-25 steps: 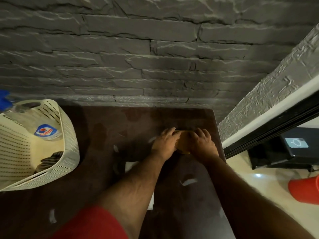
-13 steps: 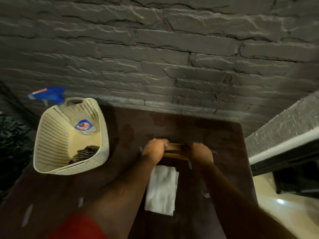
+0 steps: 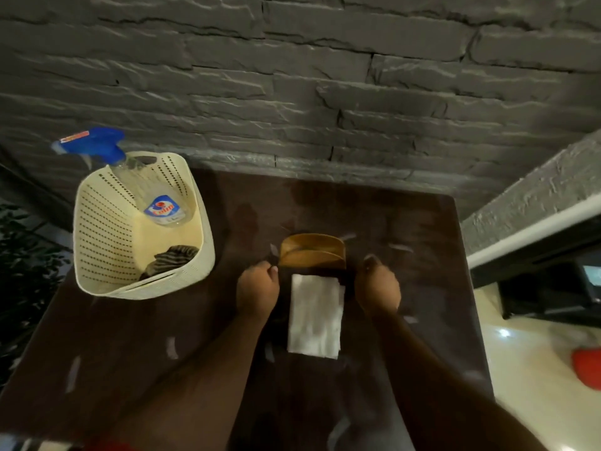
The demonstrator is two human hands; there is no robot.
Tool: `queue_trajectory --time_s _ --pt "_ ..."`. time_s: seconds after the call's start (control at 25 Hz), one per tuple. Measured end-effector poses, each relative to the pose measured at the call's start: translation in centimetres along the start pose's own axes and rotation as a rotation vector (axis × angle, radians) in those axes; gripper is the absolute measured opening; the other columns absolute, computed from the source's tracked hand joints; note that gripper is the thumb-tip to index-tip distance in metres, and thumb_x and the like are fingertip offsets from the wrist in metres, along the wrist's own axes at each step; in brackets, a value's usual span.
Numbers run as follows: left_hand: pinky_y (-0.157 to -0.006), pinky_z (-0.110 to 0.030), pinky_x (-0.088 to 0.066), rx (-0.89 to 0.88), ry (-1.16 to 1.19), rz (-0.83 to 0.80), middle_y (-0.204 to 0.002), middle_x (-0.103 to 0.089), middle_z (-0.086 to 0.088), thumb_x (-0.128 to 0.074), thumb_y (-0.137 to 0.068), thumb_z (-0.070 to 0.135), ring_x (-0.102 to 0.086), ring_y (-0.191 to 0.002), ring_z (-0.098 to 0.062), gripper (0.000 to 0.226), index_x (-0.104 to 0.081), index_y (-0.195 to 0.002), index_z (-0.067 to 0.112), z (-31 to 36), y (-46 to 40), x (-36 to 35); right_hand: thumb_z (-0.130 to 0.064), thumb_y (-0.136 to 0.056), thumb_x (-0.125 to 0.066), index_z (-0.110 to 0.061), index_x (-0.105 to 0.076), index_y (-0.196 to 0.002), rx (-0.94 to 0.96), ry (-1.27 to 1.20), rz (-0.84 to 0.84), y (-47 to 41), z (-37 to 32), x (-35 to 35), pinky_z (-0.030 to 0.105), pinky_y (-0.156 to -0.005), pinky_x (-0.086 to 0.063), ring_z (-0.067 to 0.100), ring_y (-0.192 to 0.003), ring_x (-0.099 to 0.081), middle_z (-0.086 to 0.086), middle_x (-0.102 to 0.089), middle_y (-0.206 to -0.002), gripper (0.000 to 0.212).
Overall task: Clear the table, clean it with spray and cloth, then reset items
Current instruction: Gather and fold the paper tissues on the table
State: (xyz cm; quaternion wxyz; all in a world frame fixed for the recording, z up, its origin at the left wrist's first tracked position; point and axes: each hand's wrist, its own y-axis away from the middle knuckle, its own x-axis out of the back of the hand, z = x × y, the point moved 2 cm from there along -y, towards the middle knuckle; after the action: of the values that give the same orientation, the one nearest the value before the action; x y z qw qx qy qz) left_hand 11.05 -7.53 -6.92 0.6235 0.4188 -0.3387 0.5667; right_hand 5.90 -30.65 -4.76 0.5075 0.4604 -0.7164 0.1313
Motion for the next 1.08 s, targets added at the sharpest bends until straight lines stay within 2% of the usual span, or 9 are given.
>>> queue_trajectory --time_s 0.12,0.28,0.36,0.48,0.64,0.72,0.92,1.0,1.08 --pt "-0.063 -0.027 -0.043 0.146 0.046 -0.147 -0.092 -0.067 -0.003 -0.052 -0.093 0.045 -0.060 -0.082 -0.017 0.029 -0.061 -0.095 0.017 2.4 3.5 -1.1 -0.031 -0.095 -0.043 -0.013 -0.063 -0.101 -0.125 -0.110 -0.061 4.5 2.1 -1.9 0.036 -0.070 -0.051 0.033 -0.088 -0.067 0.012 -0.070 -0.097 0.028" --pt "-0.072 -0.029 -0.046 0.355 0.200 -0.324 -0.119 -0.062 -0.008 -0.066 -0.086 0.036 -0.060 -0.106 -0.024 0.045 -0.053 -0.124 0.015 5.1 5.9 -2.2 -0.032 -0.086 -0.062 -0.016 -0.064 -0.104 -0.128 -0.248 -0.125 8.9 2.6 -3.7 0.032 -0.073 -0.051 0.026 -0.091 -0.067 0.004 -0.070 -0.098 0.024" --pt "-0.080 -0.033 -0.048 0.389 0.295 -0.437 -0.123 -0.060 -0.008 -0.064 -0.086 0.031 -0.058 -0.109 -0.025 0.045 -0.054 -0.126 0.015 5.6 6.0 -2.3 -0.038 -0.081 -0.070 -0.017 -0.060 -0.108 -0.138 -0.333 -0.138 9.4 2.6 -3.9 0.037 -0.074 -0.055 0.020 -0.088 -0.067 -0.001 -0.069 -0.094 0.035" --pt "-0.088 -0.038 -0.049 0.395 0.617 -0.614 -0.118 -0.062 -0.001 -0.063 -0.082 0.030 -0.058 -0.106 -0.021 0.043 -0.056 -0.124 0.023 6.7 6.7 -0.3 -0.048 -0.073 -0.078 -0.018 -0.056 -0.118 -0.178 -0.531 -0.213 9.3 2.6 -2.2 0.031 -0.075 -0.056 0.013 -0.091 -0.066 -0.003 -0.068 -0.103 0.059" --pt "-0.097 -0.045 -0.050 0.457 1.134 -0.651 -0.111 -0.068 -0.002 -0.062 -0.086 0.012 -0.063 -0.106 -0.021 0.030 -0.062 -0.115 0.021 6.6 6.9 2.9 -0.021 -0.082 -0.075 -0.008 -0.059 -0.127 -0.049 -1.166 -0.701 8.2 1.0 1.7 0.042 -0.085 -0.056 0.030 -0.105 -0.069 0.015 -0.071 -0.116 0.049" --pt "-0.097 -0.045 -0.050 0.393 1.240 -0.645 -0.116 -0.069 -0.003 -0.063 -0.086 0.008 -0.064 -0.109 -0.022 0.035 -0.061 -0.119 0.022 5.7 6.7 3.7 -0.014 -0.082 -0.074 -0.006 -0.064 -0.119 0.043 -0.984 -0.833 7.6 -0.5 3.7 0.039 -0.081 -0.057 0.029 -0.101 -0.070 0.015 -0.072 -0.113 0.039" --pt "-0.091 -0.022 -0.047 0.091 0.951 -0.426 -0.112 -0.068 0.005 -0.081 -0.073 0.020 -0.062 -0.107 -0.008 0.075 -0.041 -0.135 0.036 3.2 5.9 6.2 -0.026 -0.079 -0.072 -0.008 -0.065 -0.111 0.333 0.015 -0.500 4.6 -4.1 5.0 0.037 -0.080 -0.056 0.023 -0.091 -0.067 0.010 -0.071 -0.102 0.037" --pt "-0.092 -0.020 -0.041 -0.067 0.715 -0.395 -0.113 -0.065 0.010 -0.085 -0.065 0.037 -0.059 -0.108 -0.004 0.089 -0.037 -0.139 0.039 3.3 5.2 7.2 -0.027 -0.081 -0.068 -0.011 -0.068 -0.107 0.475 0.227 -0.428 4.1 -5.8 5.6 0.039 -0.083 -0.055 0.026 -0.094 -0.067 0.011 -0.072 -0.104 0.030" --pt "-0.093 -0.024 -0.044 -0.192 0.489 -0.310 -0.117 -0.060 0.016 -0.084 -0.063 0.044 -0.056 -0.108 -0.002 0.082 -0.045 -0.136 0.039 4.4 3.7 8.3 -0.026 -0.083 -0.064 -0.014 -0.070 -0.108 0.581 0.345 -0.329 3.1 -7.5 6.5 0.037 -0.082 -0.053 0.029 -0.096 -0.067 0.012 -0.072 -0.106 0.028"
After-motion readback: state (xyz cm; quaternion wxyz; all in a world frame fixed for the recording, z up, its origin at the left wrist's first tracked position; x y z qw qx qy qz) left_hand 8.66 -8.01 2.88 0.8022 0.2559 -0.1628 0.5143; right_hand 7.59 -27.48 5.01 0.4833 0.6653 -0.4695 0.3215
